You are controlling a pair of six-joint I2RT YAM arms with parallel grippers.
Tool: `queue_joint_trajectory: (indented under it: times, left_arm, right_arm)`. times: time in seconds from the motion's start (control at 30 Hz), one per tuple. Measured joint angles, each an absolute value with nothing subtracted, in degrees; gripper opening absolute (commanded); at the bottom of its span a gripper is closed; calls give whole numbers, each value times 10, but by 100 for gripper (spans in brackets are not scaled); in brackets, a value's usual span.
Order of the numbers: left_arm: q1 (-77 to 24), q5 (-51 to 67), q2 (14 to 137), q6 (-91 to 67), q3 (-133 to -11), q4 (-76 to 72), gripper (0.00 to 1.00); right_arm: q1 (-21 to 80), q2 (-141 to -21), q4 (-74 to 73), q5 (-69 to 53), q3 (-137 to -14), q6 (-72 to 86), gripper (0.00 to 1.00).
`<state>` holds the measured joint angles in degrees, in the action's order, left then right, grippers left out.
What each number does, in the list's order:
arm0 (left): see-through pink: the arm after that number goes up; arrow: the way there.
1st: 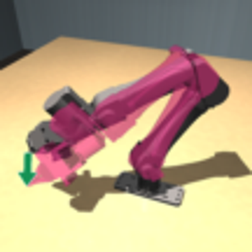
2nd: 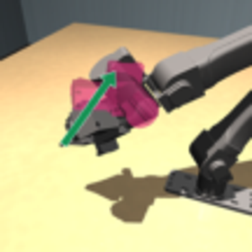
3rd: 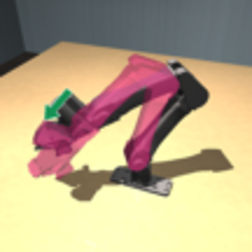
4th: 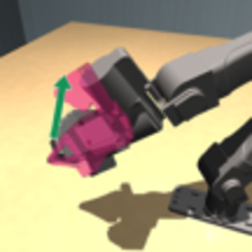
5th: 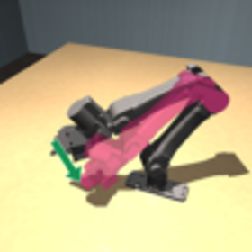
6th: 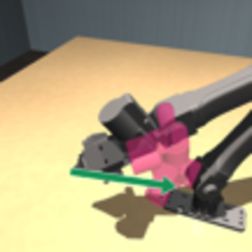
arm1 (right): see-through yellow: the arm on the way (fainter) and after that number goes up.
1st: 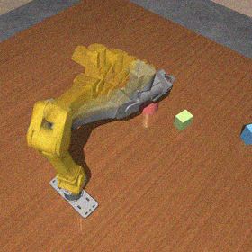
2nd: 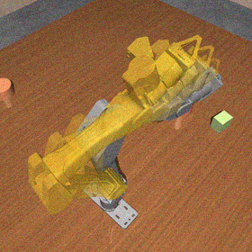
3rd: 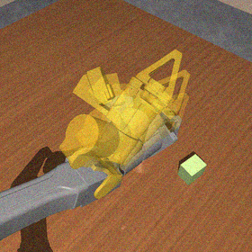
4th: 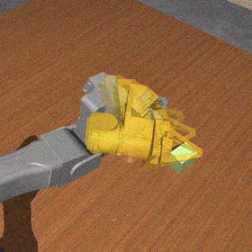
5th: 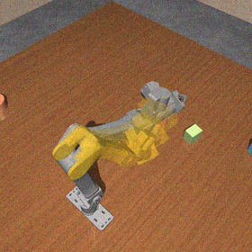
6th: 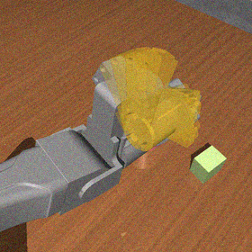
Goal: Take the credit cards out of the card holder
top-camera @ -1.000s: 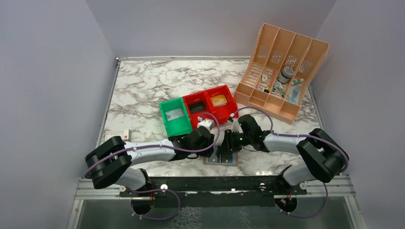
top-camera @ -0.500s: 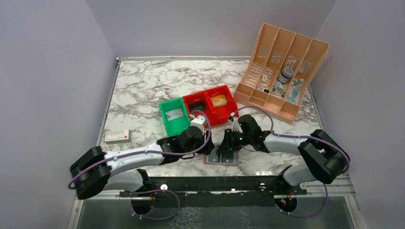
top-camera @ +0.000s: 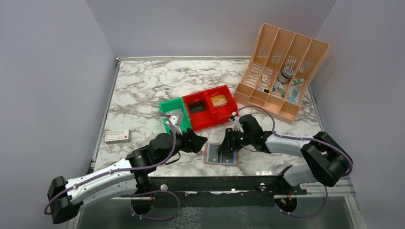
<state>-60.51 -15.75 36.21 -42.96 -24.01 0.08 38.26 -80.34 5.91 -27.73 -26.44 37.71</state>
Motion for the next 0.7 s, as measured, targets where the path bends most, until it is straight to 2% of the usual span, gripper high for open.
queue_joint_trajectory:
  times: [0.4,0.7]
  left_arm:
    - [-605,-91,667,-413,-302,-20,50]
    - [-605,-83,781,-403,-353,-11,35]
  right_arm:
    - [383,-803,63,-272,-256,390,31]
    - [383,-819,116,-258,-237,428,28]
